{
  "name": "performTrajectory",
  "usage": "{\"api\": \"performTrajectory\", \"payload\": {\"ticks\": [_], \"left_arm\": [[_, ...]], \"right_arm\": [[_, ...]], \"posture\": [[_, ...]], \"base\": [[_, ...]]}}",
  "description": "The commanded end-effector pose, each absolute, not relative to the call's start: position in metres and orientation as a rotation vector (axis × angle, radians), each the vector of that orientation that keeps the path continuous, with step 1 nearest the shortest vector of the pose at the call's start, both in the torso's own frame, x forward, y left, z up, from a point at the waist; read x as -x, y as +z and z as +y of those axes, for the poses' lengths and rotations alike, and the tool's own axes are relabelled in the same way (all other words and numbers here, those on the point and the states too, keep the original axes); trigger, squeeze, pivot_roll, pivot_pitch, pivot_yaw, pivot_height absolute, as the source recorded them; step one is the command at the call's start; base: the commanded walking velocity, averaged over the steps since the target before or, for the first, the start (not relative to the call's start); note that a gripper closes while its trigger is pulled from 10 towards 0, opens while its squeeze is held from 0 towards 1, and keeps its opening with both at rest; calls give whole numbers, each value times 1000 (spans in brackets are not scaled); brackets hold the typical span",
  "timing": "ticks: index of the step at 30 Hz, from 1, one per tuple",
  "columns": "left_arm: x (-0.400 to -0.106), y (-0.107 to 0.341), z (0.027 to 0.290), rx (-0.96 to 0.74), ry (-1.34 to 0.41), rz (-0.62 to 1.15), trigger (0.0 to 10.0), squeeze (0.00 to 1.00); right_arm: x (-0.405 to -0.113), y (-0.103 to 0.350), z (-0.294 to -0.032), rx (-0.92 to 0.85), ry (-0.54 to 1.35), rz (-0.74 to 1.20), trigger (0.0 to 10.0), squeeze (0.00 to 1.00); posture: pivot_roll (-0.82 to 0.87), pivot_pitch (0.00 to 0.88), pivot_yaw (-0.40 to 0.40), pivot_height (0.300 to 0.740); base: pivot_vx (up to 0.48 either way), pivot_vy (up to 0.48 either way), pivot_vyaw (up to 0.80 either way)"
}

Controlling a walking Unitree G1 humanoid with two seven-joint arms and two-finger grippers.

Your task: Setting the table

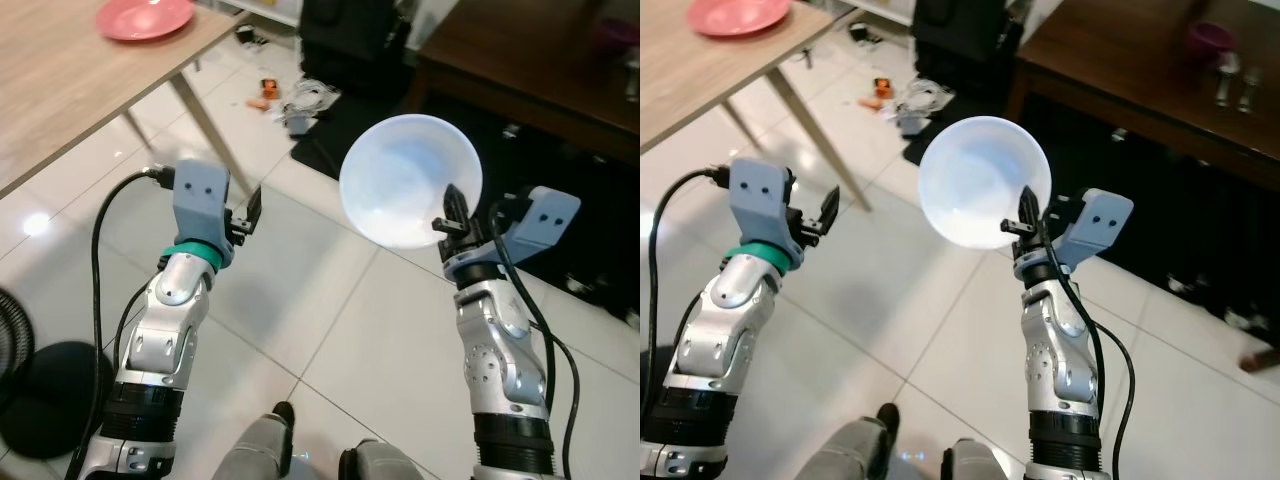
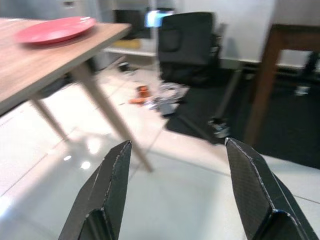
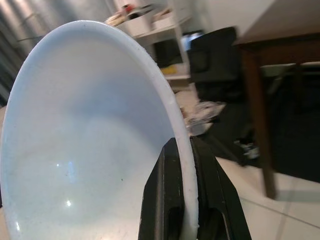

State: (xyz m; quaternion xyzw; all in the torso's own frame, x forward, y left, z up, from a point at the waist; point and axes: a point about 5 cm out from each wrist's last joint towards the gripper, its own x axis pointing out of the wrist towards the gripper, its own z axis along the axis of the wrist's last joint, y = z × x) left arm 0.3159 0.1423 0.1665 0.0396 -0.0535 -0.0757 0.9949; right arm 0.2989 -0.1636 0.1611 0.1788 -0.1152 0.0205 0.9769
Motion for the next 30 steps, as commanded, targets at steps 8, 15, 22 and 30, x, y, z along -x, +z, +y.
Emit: {"api": "performTrajectory", "payload": {"ticks": [8,15,22,30], "left_arm": [[-320,160,144,-103,-106,-84,10000,0],[-320,160,145,-103,-104,-87,10000,0],[-320,160,144,-103,-103,-89,10000,0],[-321,161,144,-107,-97,-93,10000,0]], "right_arm": [[-298,158,-166,-382,29,-228,10000,0],[-297,159,-168,-382,21,-235,10000,0],[-297,160,-169,-379,17,-239,10000,0],[-298,160,-169,-379,15,-242,10000,0]], "posture": [[41,30,48,740],[40,27,48,740],[39,30,48,740],[41,34,49,740]], "base": [[401,0,99],[461,0,0],[461,0,0],[461,0,0]]}}
